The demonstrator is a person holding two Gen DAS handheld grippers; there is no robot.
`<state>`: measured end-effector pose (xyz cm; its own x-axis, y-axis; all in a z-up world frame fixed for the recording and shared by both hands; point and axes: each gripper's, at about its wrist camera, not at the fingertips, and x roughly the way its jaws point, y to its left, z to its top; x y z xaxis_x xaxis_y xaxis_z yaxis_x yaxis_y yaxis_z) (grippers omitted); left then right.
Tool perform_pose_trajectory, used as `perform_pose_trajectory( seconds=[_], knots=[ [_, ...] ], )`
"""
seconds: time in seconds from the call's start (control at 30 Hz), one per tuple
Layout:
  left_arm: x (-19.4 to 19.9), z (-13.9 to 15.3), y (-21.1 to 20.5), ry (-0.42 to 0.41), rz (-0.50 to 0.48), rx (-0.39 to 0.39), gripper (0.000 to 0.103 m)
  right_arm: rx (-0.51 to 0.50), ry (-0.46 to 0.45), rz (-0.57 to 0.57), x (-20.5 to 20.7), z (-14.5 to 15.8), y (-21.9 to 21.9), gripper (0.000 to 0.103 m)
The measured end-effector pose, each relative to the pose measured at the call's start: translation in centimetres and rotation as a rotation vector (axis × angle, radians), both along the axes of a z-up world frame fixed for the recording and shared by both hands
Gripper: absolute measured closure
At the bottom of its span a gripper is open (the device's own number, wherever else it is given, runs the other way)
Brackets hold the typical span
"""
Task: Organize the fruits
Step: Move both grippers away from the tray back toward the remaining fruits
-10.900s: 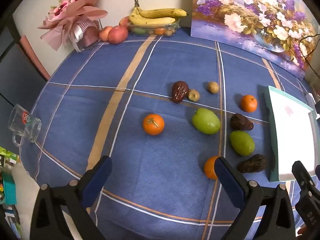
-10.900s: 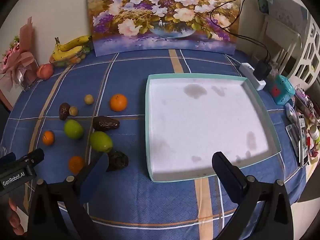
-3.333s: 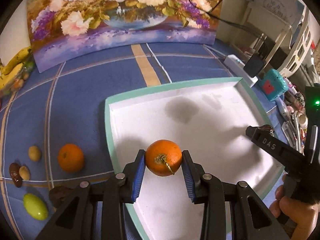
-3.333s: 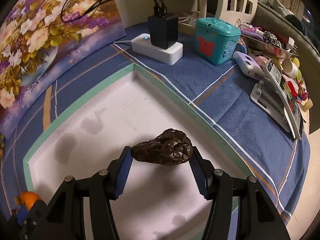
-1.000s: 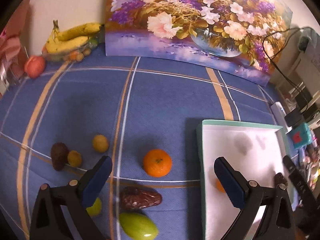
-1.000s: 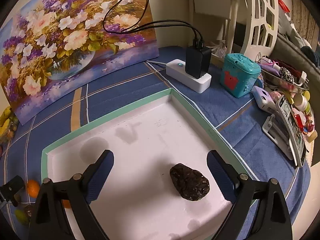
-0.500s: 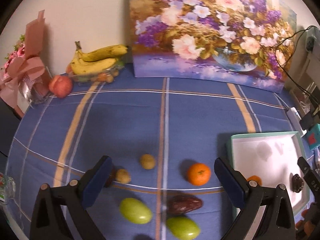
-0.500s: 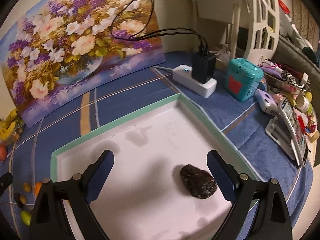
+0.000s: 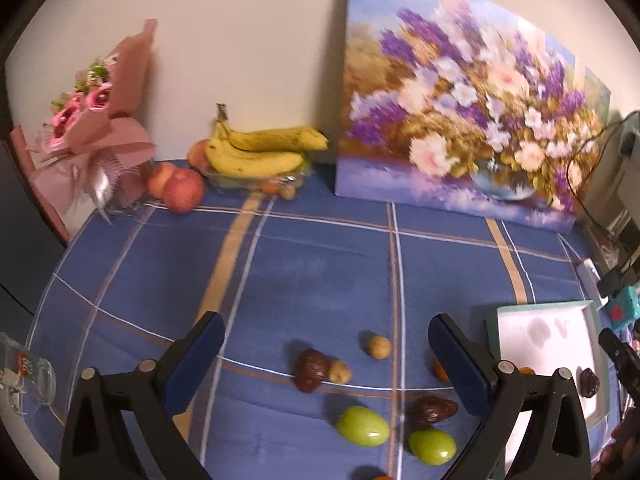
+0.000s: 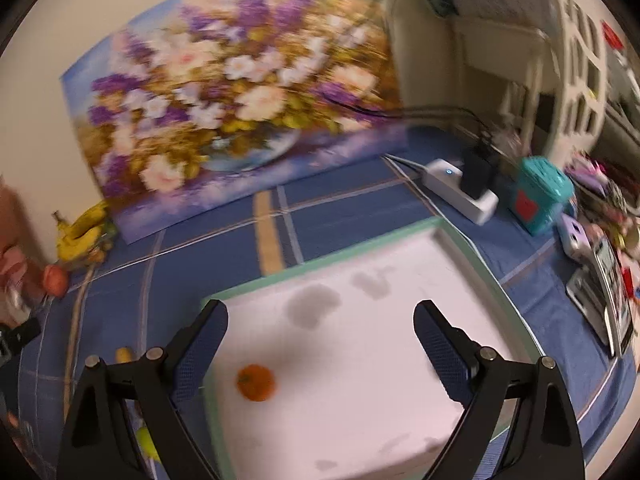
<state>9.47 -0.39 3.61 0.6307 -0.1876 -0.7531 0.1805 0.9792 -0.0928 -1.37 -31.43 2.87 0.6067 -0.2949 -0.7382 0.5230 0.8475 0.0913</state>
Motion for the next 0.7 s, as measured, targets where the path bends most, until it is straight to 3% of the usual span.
perform_pose_trajectory(
  seconds=[0.27,0.7],
  knots=[
    [-0.2,0.8,4.2,-0.003,0.07,0.012,0.0,0.063,0.015,0.102,1.8,1.1,5.3,0.009],
    [0.4,-0.1,8.5,0.043,0.116,-0.051,0.0,0.128,0.033,0.212,3.2,1.2,11.2,0.009]
  ],
)
